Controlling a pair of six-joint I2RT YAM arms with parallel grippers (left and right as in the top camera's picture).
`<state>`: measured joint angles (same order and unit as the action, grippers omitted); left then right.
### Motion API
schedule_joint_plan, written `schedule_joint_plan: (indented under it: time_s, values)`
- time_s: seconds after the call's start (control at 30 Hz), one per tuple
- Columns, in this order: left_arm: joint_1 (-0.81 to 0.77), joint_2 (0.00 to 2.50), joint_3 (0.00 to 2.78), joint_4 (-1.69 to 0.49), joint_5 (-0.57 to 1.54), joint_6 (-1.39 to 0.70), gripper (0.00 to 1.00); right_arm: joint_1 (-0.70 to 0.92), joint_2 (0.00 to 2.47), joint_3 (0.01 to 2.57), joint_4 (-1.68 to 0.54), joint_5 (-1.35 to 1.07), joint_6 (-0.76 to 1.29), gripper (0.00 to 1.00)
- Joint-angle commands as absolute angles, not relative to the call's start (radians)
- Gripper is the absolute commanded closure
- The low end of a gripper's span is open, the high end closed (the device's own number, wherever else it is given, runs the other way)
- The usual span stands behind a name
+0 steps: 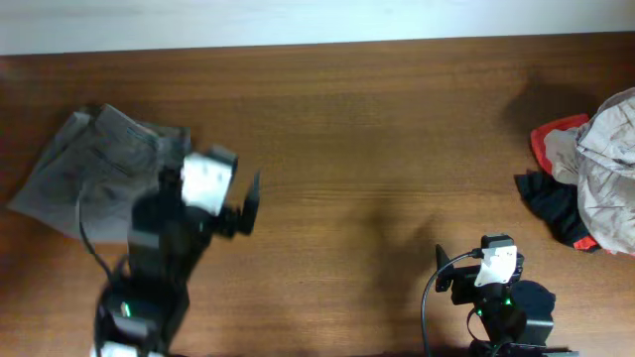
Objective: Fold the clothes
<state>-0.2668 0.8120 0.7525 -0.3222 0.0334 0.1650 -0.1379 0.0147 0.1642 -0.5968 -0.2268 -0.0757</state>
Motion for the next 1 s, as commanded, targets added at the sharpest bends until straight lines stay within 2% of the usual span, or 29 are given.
schedule_joint_plan:
  time_s: [0.0, 0.17, 0.33, 0.6, 0.97]
  values:
    - [-0.264, 0.613, 0.511, -0.219, 0.044, 0.181, 0.01, -0.144, 0.007, 0.157, -0.594, -0.232, -0.071, 0.01]
    - [-0.263, 0.341, 0.269, -0.187, 0.036, 0.181, 0.01, -0.144, 0.007, 0.157, -0.594, -0.232, -0.071, 0.01]
    - [-0.263, 0.184, 0.134, -0.187, 0.025, 0.181, 0.01, -0.144, 0.007, 0.157, -0.594, -0.233, -0.071, 0.01]
    - [-0.263, 0.071, 0.045, -0.157, 0.014, 0.181, 0.01, -0.144, 0.007, 0.157, -0.594, -0.233, -0.071, 0.01]
    - [-0.263, 0.062, 0.045, -0.157, 0.014, 0.181, 0.01, -0.144, 0.007, 0.157, -0.594, -0.232, -0.071, 0.01]
